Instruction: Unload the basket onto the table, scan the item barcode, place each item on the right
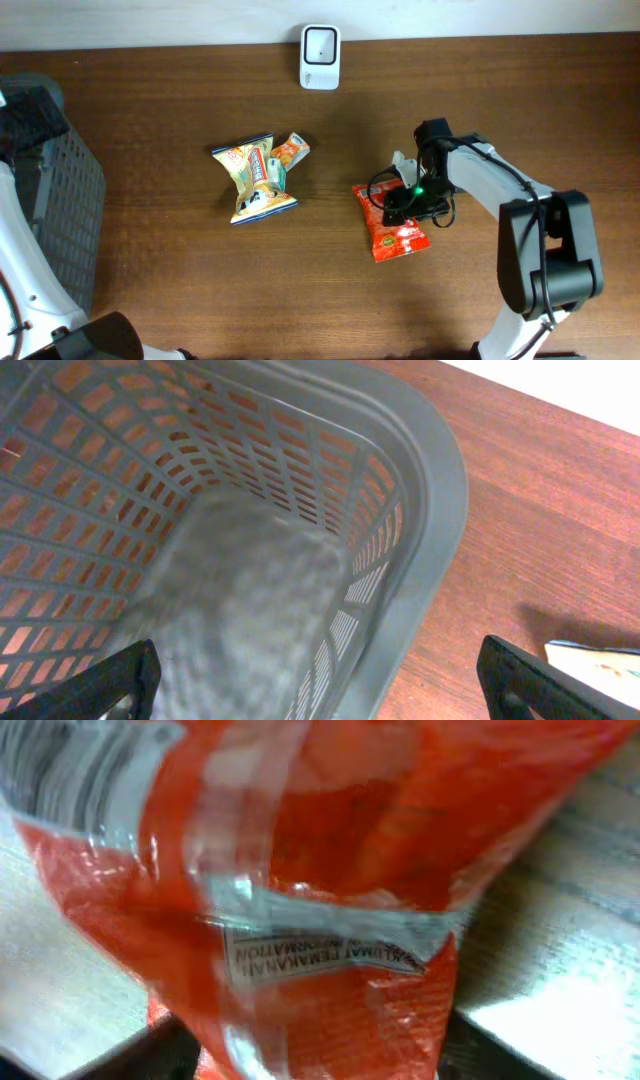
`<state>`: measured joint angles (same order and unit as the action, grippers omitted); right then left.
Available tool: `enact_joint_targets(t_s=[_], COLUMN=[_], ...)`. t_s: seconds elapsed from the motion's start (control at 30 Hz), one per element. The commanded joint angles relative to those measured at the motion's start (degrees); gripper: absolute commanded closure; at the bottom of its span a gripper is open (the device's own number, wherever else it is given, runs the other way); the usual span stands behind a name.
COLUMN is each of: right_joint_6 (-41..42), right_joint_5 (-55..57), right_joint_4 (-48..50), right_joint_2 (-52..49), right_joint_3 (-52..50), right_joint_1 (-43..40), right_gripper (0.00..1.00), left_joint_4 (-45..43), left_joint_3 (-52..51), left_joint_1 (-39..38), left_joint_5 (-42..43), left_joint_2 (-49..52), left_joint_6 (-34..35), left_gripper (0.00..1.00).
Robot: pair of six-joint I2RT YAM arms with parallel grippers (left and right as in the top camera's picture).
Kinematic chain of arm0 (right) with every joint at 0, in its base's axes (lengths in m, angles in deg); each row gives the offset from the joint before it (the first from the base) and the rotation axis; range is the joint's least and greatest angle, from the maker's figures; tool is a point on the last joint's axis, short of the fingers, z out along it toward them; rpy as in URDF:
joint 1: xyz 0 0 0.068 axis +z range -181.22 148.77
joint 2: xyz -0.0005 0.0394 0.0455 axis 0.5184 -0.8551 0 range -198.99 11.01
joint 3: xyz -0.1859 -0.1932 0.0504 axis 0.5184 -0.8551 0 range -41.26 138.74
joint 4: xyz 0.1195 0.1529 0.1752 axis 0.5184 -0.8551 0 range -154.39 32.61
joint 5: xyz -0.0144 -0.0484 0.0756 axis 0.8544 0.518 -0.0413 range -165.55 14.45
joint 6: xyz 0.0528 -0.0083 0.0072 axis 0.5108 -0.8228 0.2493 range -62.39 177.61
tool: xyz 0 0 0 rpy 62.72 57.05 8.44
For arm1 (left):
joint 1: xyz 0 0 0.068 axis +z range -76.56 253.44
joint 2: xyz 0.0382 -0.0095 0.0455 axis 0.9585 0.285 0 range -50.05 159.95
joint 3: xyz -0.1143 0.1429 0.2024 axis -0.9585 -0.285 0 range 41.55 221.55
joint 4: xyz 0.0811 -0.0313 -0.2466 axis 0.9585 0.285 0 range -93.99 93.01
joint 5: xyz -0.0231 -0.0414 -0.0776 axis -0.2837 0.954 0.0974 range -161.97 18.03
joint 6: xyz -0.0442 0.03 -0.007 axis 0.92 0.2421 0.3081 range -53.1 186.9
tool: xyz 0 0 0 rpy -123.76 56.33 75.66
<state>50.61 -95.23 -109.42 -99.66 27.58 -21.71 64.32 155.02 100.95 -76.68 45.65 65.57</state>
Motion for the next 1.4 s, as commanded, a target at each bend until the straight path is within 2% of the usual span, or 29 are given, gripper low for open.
enact_joint_targets(t_s=[0.0, 0.03, 0.07, 0.2, 0.3, 0.37, 0.63, 0.8, 0.87, 0.97, 1.03, 1.17, 1.37], right_joint_6=[0.42, 0.42, 0.42, 0.39, 0.39, 0.39, 0.42, -0.72, -4.98, -9.18, -9.29, -9.27, -9.27], right_joint_5=[2.01, 0.85, -0.50, -4.13, -4.15, -4.15, -4.31, -4.42, -10.12, -20.22, -23.08, -25.44, -30.45], right_joint_4=[1.03, 1.46, 1.86, 2.32, 2.21, 1.33, -0.59, -4.94, -5.18, -1.09, 3.08, 9.05, 13.66], right_joint_2=[-4.33, -4.33, -4.33, -4.33, -4.22, -3.61, 6.84, 11.43, 10.86, 9.84, 9.31, 8.39, 2.51], right_joint_3=[-1.46, -1.46, -1.46, -1.46, -1.27, -0.20, 3.52, 3.26, 0.94, -4.94, -8.59, -13.09, -15.23], right_joint_1=[0.33, 0.31, 0.22, 0.22, 0.15, 0.11, -0.24, -5.11, -8.70, -13.84, -15.87, -16.61, -16.61], right_gripper=[0.61, 0.66, 0.67, 0.65, 0.47, 0.41, 0.36, 0.33, 0.32, 0.31, 0.28, 0.24, 0.25], left_joint_4=[-0.04, -0.04, -0.04, -0.04, -0.04, -0.04, -0.04, -0.04, -0.04, -0.04, -0.04, -0.04, -0.04], left_joint_3=[0.00, -0.02, 0.00, 0.00, 0.00, -0.02, -0.02, -0.02, -0.02, 0.00, -0.02, 0.00, 0.00], left_joint_1=[0.15, 0.15, 0.15, 0.15, 0.15, 0.15, 0.15, 0.15, 0.15, 0.15, 0.15, 0.15, 0.15], left_joint_5=[-0.04, -0.04, -0.04, -0.04, -0.04, -0.04, -0.04, -0.04, -0.04, -0.04, -0.04, -0.04, -0.04], left_joint_2=[-0.20, -0.20, -0.20, -0.20, -0.20, -0.20, -0.20, -0.20, -0.20, -0.20, -0.20, -0.20, -0.20], left_joint_6=[-0.87, -0.87, -0.87, -0.87, -0.87, -0.87, -0.87, -0.87, -0.87, -0.87, -0.87, -0.87, -0.87], left_gripper=[0.01, 0.01, 0.01, 0.01, 0.01, 0.01, 0.01, 0.01, 0.01, 0.01, 0.01, 0.01, 0.01])
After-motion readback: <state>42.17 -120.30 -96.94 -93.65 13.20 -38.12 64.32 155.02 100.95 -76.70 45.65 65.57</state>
